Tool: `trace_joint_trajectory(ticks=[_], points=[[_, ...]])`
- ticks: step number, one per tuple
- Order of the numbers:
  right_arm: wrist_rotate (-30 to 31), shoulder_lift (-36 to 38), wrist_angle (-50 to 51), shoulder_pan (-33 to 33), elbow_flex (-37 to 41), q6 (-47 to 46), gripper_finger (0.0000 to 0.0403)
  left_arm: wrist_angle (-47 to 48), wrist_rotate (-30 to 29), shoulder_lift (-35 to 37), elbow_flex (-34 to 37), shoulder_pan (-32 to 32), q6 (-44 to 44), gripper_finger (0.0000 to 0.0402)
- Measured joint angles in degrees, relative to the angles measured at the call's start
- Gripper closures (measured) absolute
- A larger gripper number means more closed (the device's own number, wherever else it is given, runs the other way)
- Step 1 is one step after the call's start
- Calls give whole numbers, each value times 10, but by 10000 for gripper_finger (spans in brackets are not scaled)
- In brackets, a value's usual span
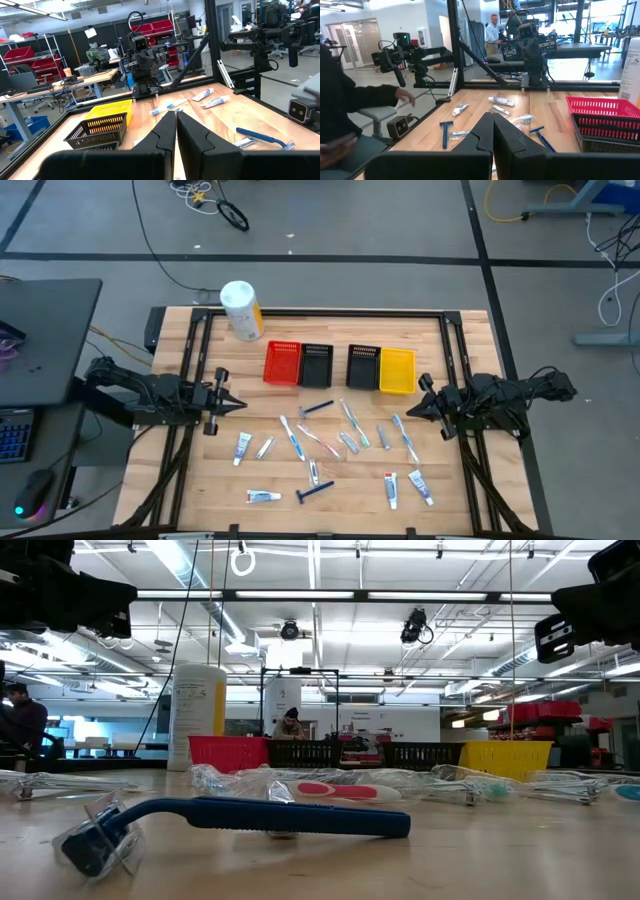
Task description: Pick & Place Travel size toiletries
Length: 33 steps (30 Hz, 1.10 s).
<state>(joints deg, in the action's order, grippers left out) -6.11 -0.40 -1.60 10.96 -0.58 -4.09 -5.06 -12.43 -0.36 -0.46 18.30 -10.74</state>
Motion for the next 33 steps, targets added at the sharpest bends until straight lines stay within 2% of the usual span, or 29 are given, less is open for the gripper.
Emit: trace_joint_trajectory(ticks=[27,33], points=[[0,0,0,0,0,0,401,-1,0,0,0,0,-4,380],[0,0,0,0,0,0,401,-56,10,0,0,0,-31,380]])
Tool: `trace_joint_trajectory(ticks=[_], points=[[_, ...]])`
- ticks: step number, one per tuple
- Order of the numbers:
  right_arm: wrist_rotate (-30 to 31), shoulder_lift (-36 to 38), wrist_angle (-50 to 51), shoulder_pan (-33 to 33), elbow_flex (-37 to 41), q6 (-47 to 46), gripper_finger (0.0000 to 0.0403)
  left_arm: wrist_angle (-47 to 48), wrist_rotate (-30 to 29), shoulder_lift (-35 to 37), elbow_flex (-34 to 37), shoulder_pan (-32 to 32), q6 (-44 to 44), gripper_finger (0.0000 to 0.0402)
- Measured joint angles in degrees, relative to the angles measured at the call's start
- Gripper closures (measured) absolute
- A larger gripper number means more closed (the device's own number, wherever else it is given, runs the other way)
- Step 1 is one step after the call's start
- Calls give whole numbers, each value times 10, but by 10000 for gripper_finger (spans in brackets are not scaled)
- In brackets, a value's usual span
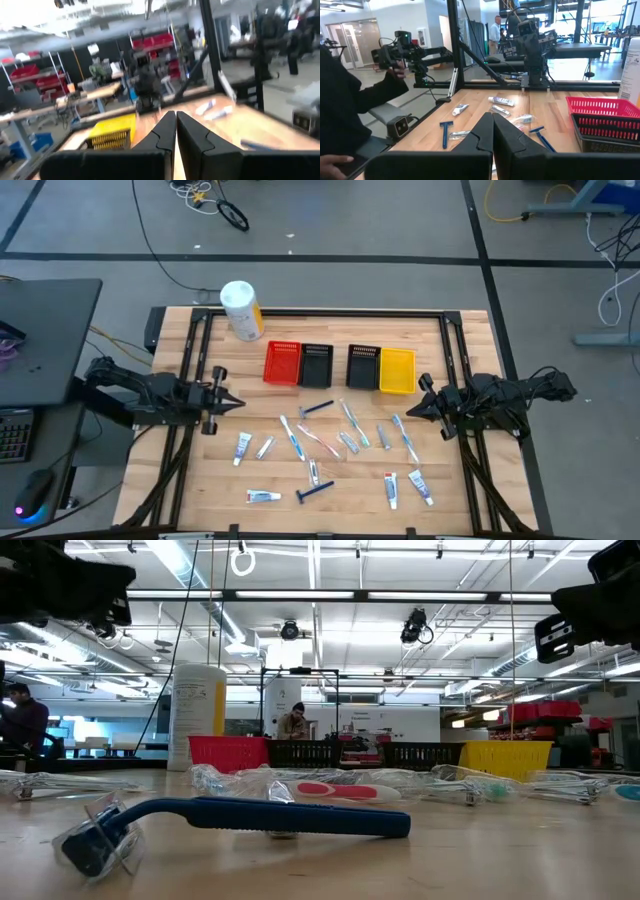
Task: Pick & Place Travel size toiletries
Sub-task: Put the blue toothbrush into the red basket
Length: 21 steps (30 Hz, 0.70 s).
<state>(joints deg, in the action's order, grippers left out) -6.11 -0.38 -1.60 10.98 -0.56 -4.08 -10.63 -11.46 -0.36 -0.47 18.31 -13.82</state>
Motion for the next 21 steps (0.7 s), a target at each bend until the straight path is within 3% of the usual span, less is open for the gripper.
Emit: trace_joint_trajectory(ticks=[21], points=[[0,0,0,0,0,0,401,-149,-17,0,-1,0,-3,380]])
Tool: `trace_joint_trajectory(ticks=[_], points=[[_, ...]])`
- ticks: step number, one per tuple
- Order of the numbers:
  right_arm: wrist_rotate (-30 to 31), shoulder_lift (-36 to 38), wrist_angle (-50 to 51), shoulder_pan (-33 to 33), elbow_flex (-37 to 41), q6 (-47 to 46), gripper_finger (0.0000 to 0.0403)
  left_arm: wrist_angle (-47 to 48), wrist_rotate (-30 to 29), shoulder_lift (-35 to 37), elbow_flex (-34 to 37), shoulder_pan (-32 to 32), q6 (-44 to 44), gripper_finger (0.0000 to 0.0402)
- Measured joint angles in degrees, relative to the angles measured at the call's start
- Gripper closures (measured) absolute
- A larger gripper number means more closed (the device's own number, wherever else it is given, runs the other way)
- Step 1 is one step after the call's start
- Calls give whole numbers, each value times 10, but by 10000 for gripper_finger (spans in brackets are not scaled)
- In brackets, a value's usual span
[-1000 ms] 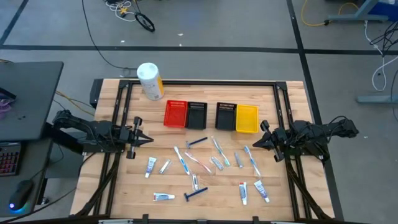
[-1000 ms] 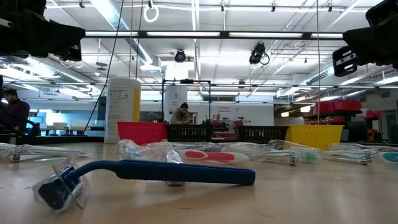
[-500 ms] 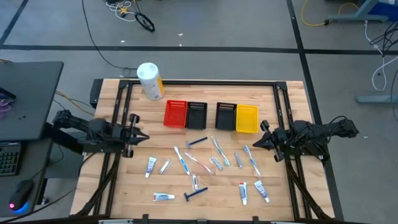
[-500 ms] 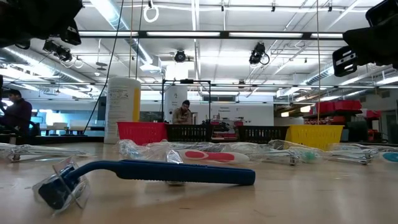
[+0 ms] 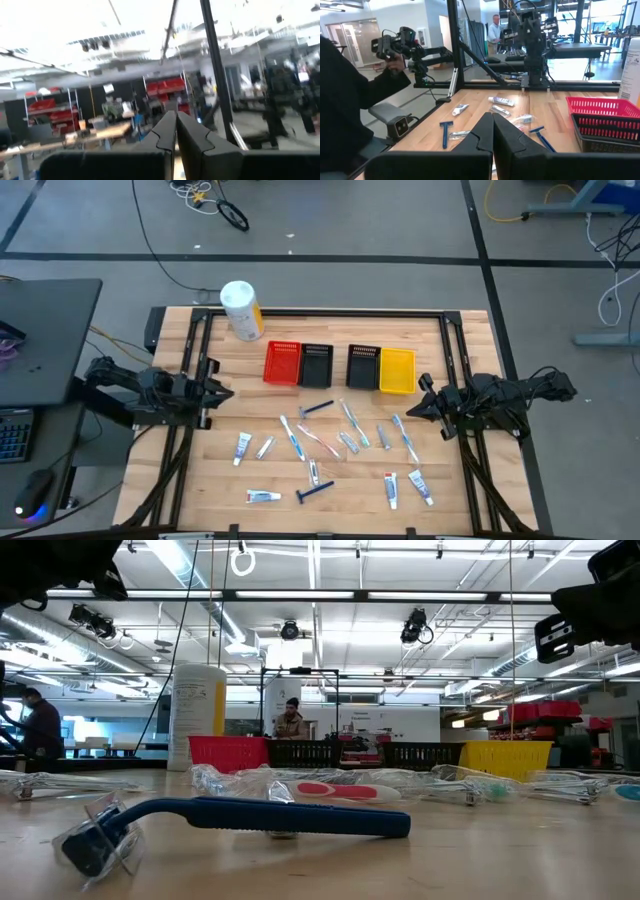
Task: Pick & Place Travel size toiletries
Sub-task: Put the blue toothbrush into the red basket
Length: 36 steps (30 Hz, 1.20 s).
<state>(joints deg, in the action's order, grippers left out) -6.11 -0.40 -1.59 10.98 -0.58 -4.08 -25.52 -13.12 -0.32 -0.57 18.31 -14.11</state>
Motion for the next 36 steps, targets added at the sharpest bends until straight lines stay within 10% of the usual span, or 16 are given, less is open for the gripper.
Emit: trace_joint_trajectory(ticks=[10,23,28,36], points=[[6,0,-12,0,0,1,401,7,-78,0,-53,0,42,340],[23,0,-69,0,0,1,401,235,-248,-48,-165,0,94,262],[162,0,-122,0,0,10,401,277,-272,-137,-218,0,128,267],[568,0,-213,0,0,128,401,327,-358,-309,-314,0,158,257]])
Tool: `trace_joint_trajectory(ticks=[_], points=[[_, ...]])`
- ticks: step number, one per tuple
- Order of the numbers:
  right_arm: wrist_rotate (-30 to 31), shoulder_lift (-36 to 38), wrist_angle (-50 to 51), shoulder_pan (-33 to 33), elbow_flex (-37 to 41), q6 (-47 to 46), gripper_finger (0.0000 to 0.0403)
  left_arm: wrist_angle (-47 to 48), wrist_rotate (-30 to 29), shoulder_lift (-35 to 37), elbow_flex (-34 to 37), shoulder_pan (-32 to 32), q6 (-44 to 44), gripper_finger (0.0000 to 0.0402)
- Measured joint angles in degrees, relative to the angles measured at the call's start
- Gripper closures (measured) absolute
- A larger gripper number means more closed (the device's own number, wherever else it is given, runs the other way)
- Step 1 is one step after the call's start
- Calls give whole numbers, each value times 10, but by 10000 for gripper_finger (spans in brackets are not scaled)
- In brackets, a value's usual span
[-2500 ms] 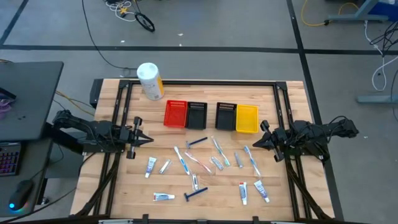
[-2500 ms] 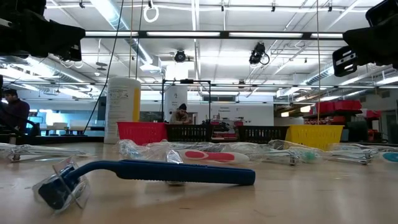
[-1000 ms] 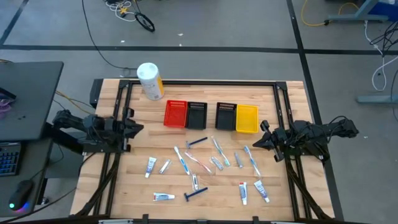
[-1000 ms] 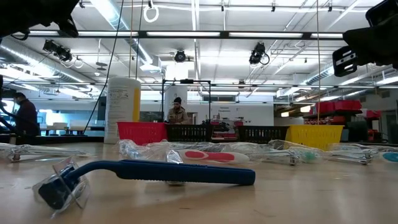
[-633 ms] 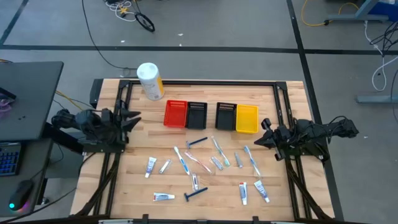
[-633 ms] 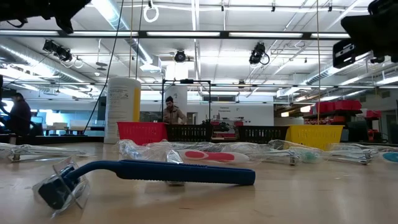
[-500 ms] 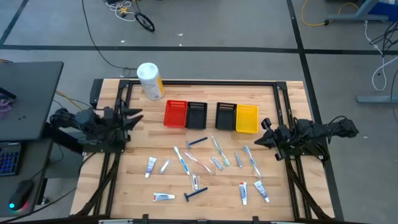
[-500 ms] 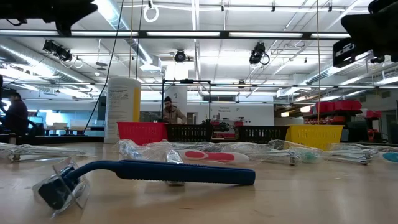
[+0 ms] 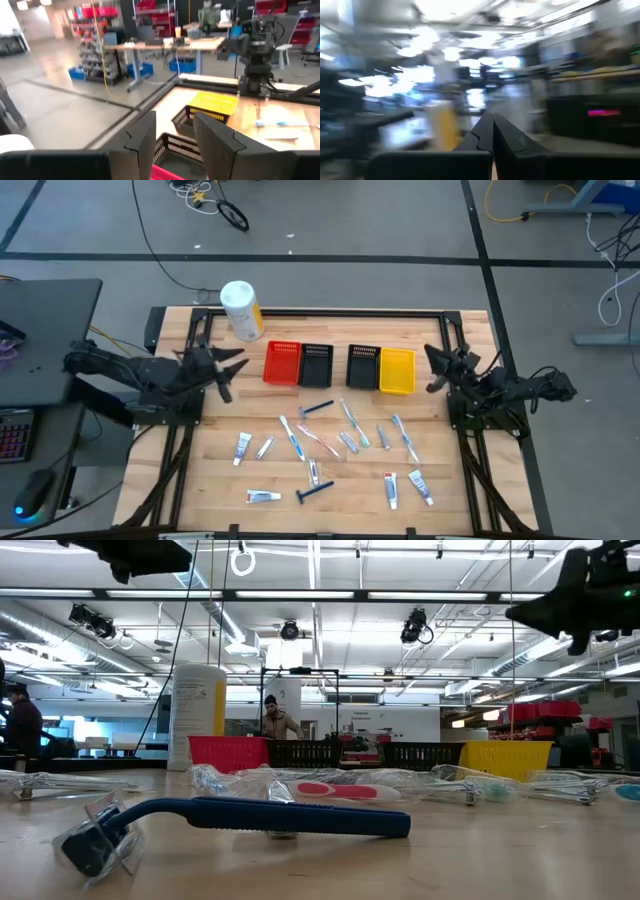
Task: Pick & Place Travel size toiletries
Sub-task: Put the blue toothbrush into the red basket
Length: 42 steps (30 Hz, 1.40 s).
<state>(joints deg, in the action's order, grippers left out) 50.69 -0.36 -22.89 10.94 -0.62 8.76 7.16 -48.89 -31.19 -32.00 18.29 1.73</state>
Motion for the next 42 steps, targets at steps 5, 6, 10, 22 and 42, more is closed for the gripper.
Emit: trace_joint_trajectory(ticks=[5,6,10,22,42], points=[[-78,0,23,0,0,14,377,1,35,-106,-18,6,78,242],[-113,-1,23,-1,0,5,369,1,48,-127,-21,7,94,239],[-288,-13,29,-1,0,-52,333,-3,102,-201,-25,18,122,231],[-464,-186,-49,0,0,-119,278,-57,222,-505,-25,34,130,215],[-380,-507,-264,-74,-3,-128,198,-1,307,-581,-96,-8,40,171]])
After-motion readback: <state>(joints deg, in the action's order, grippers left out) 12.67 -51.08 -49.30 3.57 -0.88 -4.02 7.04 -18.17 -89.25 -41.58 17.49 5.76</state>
